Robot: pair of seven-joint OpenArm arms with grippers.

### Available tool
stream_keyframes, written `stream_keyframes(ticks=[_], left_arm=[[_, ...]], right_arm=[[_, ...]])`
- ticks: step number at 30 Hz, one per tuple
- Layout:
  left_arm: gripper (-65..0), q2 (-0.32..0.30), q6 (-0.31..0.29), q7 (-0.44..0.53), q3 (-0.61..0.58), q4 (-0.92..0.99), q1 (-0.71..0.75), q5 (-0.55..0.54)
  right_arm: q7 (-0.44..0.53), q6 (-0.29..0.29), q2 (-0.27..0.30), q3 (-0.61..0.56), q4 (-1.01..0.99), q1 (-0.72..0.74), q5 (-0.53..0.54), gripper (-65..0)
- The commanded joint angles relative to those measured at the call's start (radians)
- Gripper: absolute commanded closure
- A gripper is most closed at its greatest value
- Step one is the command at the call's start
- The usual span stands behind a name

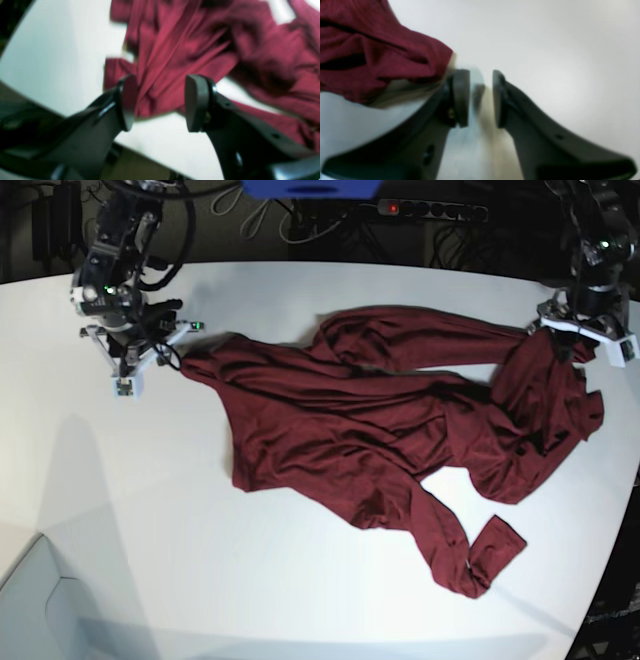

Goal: Layout the t-shirt on the table in an organized manner, then fold the t-shirt properly
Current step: 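Grasp the shirt edge with the left gripper and pull it outward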

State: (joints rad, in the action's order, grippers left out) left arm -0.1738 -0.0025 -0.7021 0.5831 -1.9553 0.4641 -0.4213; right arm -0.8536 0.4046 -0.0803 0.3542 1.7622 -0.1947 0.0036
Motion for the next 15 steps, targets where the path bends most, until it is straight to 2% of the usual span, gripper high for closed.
stream_keyframes(ticks=[1,3,7,15], left_arm=[[-29.6,-0.01,0.003,0.023,0.008,-0.037,-0.02,-0.001],[-29.6,-0.007,0.003,0.023,0.028,-0.06,-0.047,-0.02],[-29.6,-0.008,0.003,0.022,0.084,-0.016,-0.159,-0.095],[-29.6,-0.014,0.003,0.012,0.081,0.317,-0.459,-0.095]], right_arm=[[0.013,0.018,0.003,0.001,0.02,0.01,0.003,-22.6],[0.013,0.018,0.003,0.001,0.02,0.01,0.003,-24.9],[0.015,0.018,0.004,0.006,0.015,0.01,0.003,-25.1],[0.015,0.018,0.004,0.003,0.015,0.01,0.003,-25.1]])
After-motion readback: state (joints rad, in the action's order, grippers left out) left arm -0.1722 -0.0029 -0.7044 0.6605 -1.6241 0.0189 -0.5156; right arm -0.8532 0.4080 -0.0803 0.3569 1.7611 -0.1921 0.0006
